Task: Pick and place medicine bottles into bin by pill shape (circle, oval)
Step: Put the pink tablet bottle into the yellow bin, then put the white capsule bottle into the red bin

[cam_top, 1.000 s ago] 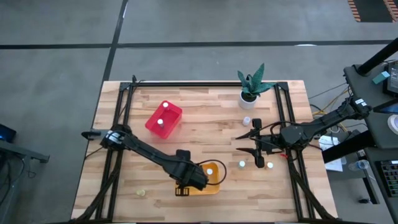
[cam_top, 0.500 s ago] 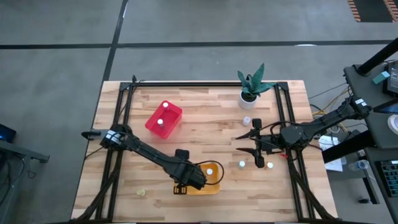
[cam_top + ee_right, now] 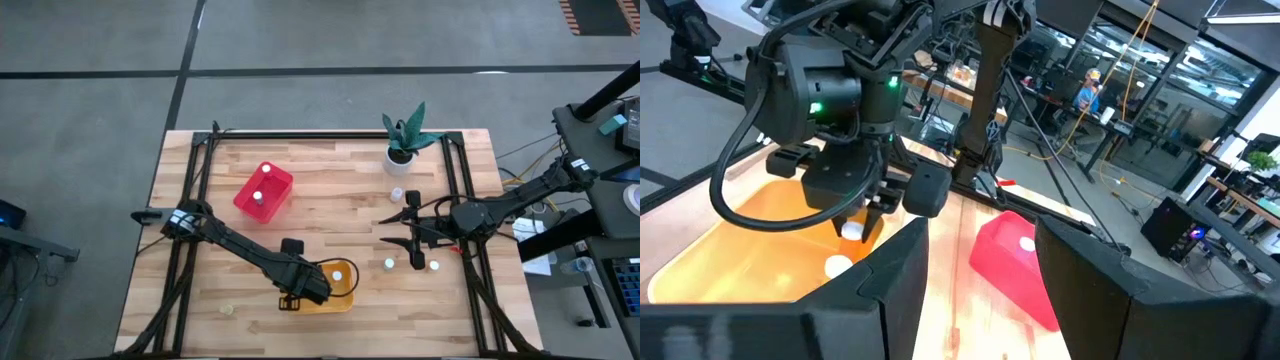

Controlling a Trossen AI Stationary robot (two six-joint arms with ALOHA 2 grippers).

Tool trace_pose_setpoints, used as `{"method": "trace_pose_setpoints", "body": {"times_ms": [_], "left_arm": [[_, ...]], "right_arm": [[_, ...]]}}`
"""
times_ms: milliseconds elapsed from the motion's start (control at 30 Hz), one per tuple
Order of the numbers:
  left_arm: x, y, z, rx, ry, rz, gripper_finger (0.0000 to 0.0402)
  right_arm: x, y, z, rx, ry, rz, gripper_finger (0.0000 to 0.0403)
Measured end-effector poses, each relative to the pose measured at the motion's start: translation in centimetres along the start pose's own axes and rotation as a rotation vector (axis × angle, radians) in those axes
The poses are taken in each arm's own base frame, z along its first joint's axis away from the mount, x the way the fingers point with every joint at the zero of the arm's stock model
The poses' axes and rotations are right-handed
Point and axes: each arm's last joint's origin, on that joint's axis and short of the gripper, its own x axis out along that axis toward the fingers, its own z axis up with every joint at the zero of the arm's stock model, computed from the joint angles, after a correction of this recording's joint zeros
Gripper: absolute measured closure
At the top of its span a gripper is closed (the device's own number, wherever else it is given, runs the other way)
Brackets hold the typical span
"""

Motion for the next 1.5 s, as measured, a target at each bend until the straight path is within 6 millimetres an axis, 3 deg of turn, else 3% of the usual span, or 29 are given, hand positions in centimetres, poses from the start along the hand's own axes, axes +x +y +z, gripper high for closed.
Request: {"method": "trace_pose_setpoints", "body": {"times_ms": [400,700,1100,1300,1500], "left_arm": [[-0.1,0.1,0.0,-0.001,-0.006,0.015,0.0230],[-1.8,0.5,-0.4,-0.006,-0.041,0.003,0.0223],[-6.1,1.8,-1.6,0.026,-0.161,-0.023,0.0223],[-9.2,2.8,-2.8,0.004,-0.318,0.096,0.0223],[-11.6,2.7,-4.4,0.038,-0.505,0.166,0.0223]], "right_arm": [[0.0,0.0,0.0,0.000,0.000,0.000,0.0225],[0.0,0.0,0.0,-0.001,0.000,0.000,0.0225],[0.0,0.0,0.0,0.018,0.000,-0.001,0.0225],[0.0,-0.1,0.0,0.072,0.006,-0.025,0.0225],[0.0,-0.4,-0.2,0.182,0.048,-0.163,0.0225]]}}
